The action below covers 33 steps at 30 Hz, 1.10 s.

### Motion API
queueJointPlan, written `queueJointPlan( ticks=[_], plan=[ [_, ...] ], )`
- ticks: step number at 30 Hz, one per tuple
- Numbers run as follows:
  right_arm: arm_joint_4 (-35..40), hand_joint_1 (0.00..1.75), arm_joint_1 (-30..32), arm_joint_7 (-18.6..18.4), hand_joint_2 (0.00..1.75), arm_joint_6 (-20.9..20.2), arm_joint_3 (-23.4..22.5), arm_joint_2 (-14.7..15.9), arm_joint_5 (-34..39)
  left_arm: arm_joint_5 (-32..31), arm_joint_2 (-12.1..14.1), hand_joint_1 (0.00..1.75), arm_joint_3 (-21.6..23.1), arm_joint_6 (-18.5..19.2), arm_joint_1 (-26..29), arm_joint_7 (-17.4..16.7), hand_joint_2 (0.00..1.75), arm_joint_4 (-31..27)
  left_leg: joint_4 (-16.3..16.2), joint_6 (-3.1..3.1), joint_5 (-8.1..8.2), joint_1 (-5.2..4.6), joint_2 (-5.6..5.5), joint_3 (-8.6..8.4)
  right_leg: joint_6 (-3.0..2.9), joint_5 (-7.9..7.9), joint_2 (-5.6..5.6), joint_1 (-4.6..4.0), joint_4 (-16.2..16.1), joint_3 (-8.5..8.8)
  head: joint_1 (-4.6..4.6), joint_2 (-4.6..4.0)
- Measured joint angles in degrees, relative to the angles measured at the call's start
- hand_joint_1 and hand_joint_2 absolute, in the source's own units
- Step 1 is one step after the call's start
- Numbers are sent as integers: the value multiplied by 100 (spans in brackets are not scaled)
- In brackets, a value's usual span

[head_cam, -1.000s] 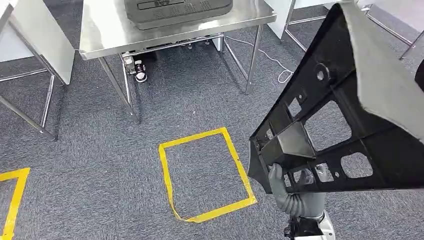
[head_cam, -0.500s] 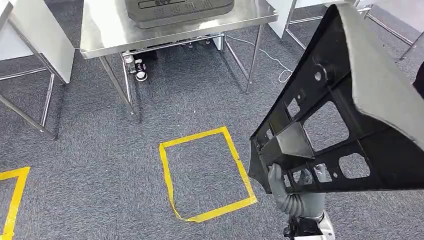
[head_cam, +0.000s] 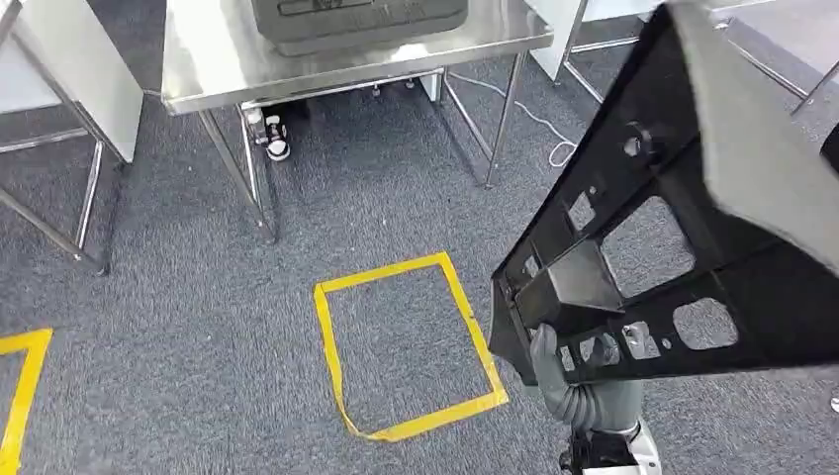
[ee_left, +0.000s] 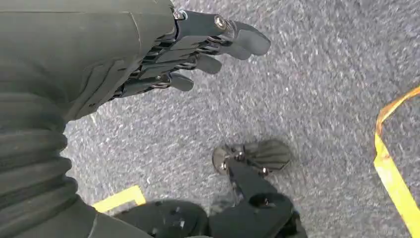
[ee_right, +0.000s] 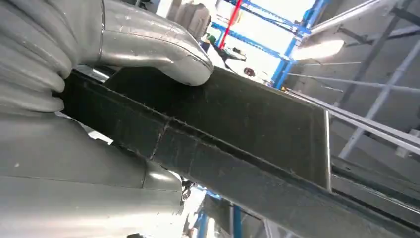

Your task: Take the parts from the cabinet and place them on the table.

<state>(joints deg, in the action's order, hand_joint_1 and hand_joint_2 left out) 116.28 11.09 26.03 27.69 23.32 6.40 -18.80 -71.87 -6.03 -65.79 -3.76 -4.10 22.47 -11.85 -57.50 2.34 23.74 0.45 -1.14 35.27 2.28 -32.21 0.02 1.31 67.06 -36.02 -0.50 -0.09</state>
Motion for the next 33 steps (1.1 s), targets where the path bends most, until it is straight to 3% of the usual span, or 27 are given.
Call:
queueJointPlan(
  ticks=[2, 3, 4, 6, 7, 8, 10, 11, 12, 13, 16, 17, 18, 19, 21, 22, 23, 28, 29, 30, 31, 32, 33],
  plan=[
    [-7, 175, 25, 0, 175, 0, -7, 4, -2, 0, 0, 0, 0, 2, -3, -4, 175, 0, -3, -3, 5, 1, -2, 14, 20, -240, -1, 26, 760, -412, -5, 2],
    [-9, 175, 35, -2, 175, 0, -9, 4, 0, 0, 0, 0, 0, 2, 2, -15, 175, 0, -4, -7, 5, 7, -5, 14, 74, -195, -2, 43, 800, -458, -3, 2],
    [-9, 175, 36, -2, 175, 2, -15, 4, -2, 0, 0, 0, 0, 2, 3, -20, 175, 0, -8, -27, 12, 20, -11, 13, 151, -60, -2, 60, 565, -360, -7, 2],
    [-9, 175, 37, -2, 175, 4, -20, 4, -2, 0, -15, 0, 0, 2, 2, -20, 175, 0, -23, -100, 21, 55, -30, 4, 312, 340, -5, 110, -452, 150, -2, 2],
    [-9, 175, 37, -2, 175, 4, -20, 2, -2, -2, -11, 0, 0, 0, 1, -20, 175, -4, -47, -161, 29, 37, -36, 5, 321, 426, -17, 135, -890, 358, 8, 2],
    [-7, 175, 45, -2, 175, 4, -17, -2, -4, -2, -7, 0, 0, 2, 0, -22, 175, -4, -80, -225, 75, 2, -40, 22, 223, 456, 11, 94, -909, 376, 11, 2],
    [-7, 175, 64, -4, 175, 7, -28, 4, 0, -9, -9, 0, 0, 0, 10, -22, 175, -2, -57, -282, 56, 21, -36, 3, 57, 498, 8, 56, -876, 377, -20, 0],
    [-7, 175, 75, -4, 175, 7, -28, 4, -2, -9, -9, 0, 0, 0, 13, -22, 175, -2, -38, -318, 44, 40, -35, -11, 13, 508, 9, 42, -875, 381, -24, 2],
    [-4, 175, 73, -4, 175, 7, -28, 0, -4, -9, -9, 0, 0, 0, 12, -22, 175, -2, -62, -340, 64, 65, -21, 5, -31, 532, 9, 86, -899, 397, -20, 2],
    [-4, 175, 79, -4, 175, 7, -28, 0, -2, -9, -9, 0, 0, 0, 12, -22, 175, -2, -195, -356, 161, 72, 26, 43, -49, 529, 8, 93, -899, 413, -40, 2],
    [-4, 175, 89, -4, 175, 7, -31, 0, -13, -9, -15, 0, 0, 0, 14, -22, 175, -2, -1480, -397, 794, 75, 77, 641, -143, 490, -13, 56, -896, 449, -66, 2],
    [-7, 175, 92, -4, 175, 7, -28, -2, -15, -9, -15, 0, 0, 0, 18, -22, 175, -2, -1816, -401, 876, 75, 81, 823, -157, 478, -13, 43, -895, 460, -64, 2],
    [-7, 175, 94, -4, 175, 7, -28, -2, -15, -9, -15, 0, 0, -2, 23, -22, 175, -2, -1864, -395, 817, 74, 82, 868, -170, 467, -12, 39, -895, 480, -64, 2],
    [-7, 175, 94, -4, 175, 7, -31, 0, -15, -9, -15, 0, 0, -2, 26, -22, 175, -2, -1639, -380, 619, 74, 83, 773, -183, 446, -9, 34, -895, 512, -64, 2],
    [-5, 175, 95, -4, 175, 7, -28, -2, -15, -9, -15, 0, 0, -2, 24, -22, 175, -2, -711, -328, 107, 74, 93, 306, -151, 387, 1, 37, -895, 609, -66, 2],
    [-4, 175, 95, -4, 175, 7, -31, -2, -15, -9, -15, 0, 0, -2, 24, -22, 175, -2, -285, -296, 5, 72, 102, 97, -124, 350, 0, 38, -901, 635, -64, 2],
    [-4, 175, 91, -4, 175, 7, -31, -2, -15, -9, -15, 0, 0, -2, 16, -22, 175, -2, -186, -297, 128, 21, 99, 10, -68, 310, 2, -37, -882, 599, -66, 2],
    [-4, 175, 88, -4, 175, 7, -29, -2, -15, -9, -15, 0, 0, -2, 14, -20, 175, -2, -199, -288, 137, 21, 91, 22, -57, 302, 1, -21, -884, 600, -63, 2],
    [-4, 175, 90, -4, 175, 7, -26, -11, -20, -9, -17, 0, 0, -9, 7, -22, 175, -2, -161, -185, 163, -29, 67, 17, 45, 285, -14, 10, -981, 662, -68, 0],
    [9, 175, 89, -2, 175, 9, -31, -11, -17, -4, -26, 0, 0, -20, 8, -20, 175, -2, -78, -56, 177, 20, 65, -95, -15, -106, -14, -10, -34, 153, -20, 0],
    [9, 175, 100, -2, 175, 9, -31, -9, -17, -7, -26, 0, 0, -20, 2, -20, 175, -2, -79, -35, 199, 10, 59, -101, -34, -262, -14, -10, 479, -170, -27, 2],
    [9, 175, 102, -2, 175, 9, -31, -4, -20, -7, -26, 0, 0, -20, -1, -20, 175, -2, -81, -26, 216, 5, 50, -111, -23, -304, -13, -12, 811, -414, -22, 0],
    [7, 175, 105, -4, 175, 9, -31, -4, -17, -7, -28, 0, 0, -18, 1, -20, 175, -2, -81, -30, 240, -1, 37, -139, 18, -240, -14, -13, 880, -534, -22, 2]
  ],
)
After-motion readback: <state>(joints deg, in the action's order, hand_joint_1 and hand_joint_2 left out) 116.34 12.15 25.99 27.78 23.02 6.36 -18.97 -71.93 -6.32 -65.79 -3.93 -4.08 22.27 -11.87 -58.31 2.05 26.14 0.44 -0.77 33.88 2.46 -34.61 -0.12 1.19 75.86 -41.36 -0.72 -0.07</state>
